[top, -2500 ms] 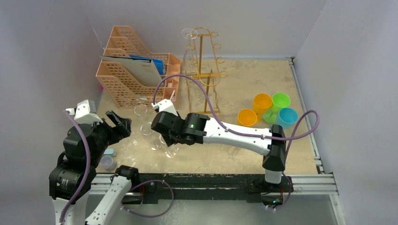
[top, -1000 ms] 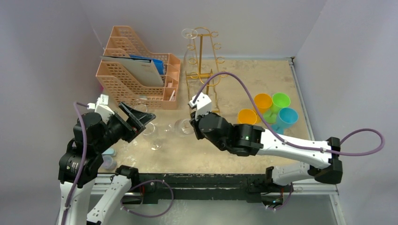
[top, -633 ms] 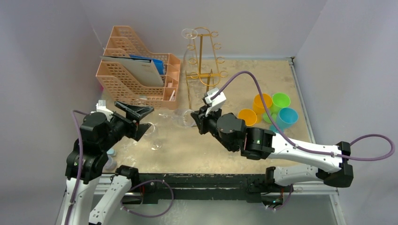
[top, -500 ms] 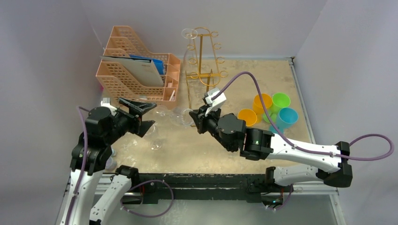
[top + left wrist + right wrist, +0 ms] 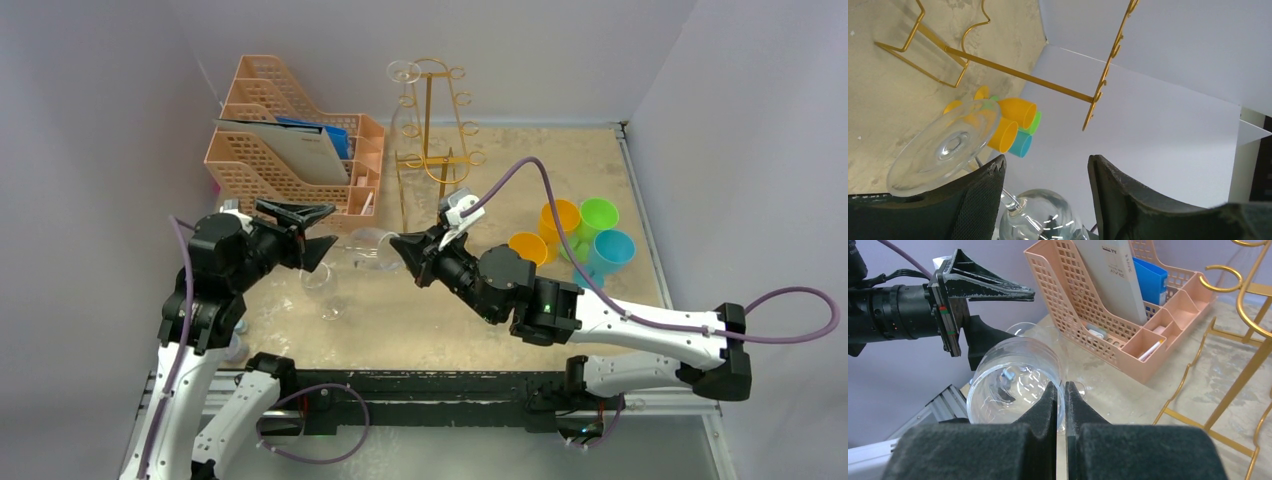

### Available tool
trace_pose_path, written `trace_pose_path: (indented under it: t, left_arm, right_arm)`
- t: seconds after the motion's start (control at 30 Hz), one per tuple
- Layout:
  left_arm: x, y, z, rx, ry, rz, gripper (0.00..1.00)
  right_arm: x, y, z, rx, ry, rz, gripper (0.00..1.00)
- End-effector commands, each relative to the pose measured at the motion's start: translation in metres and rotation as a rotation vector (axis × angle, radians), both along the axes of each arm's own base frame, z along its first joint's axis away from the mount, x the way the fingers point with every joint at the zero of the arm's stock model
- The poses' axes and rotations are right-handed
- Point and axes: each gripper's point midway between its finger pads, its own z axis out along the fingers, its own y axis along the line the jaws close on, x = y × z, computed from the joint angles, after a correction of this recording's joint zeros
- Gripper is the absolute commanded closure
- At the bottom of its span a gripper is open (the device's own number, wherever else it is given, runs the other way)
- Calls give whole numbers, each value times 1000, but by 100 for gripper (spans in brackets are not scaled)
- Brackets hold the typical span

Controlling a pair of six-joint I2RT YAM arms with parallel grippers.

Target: Place the wine glass upside down on the wine glass rack

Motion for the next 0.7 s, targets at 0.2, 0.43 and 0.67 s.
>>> trace_pose_path:
  t: [0.2,0.43,0.67]
  left_arm:
    - [-18,24,-13,18,121,139,41]
    - [-18,21,-13,2,128,125,48]
    - [-13,18,-12,-23,130,119,56]
  right_arm:
    - [9,11,50,140,-133,-33,100]
    - [9,17,61,173,-157,-22,100]
    - [-3,22,66,199,-166,53,100]
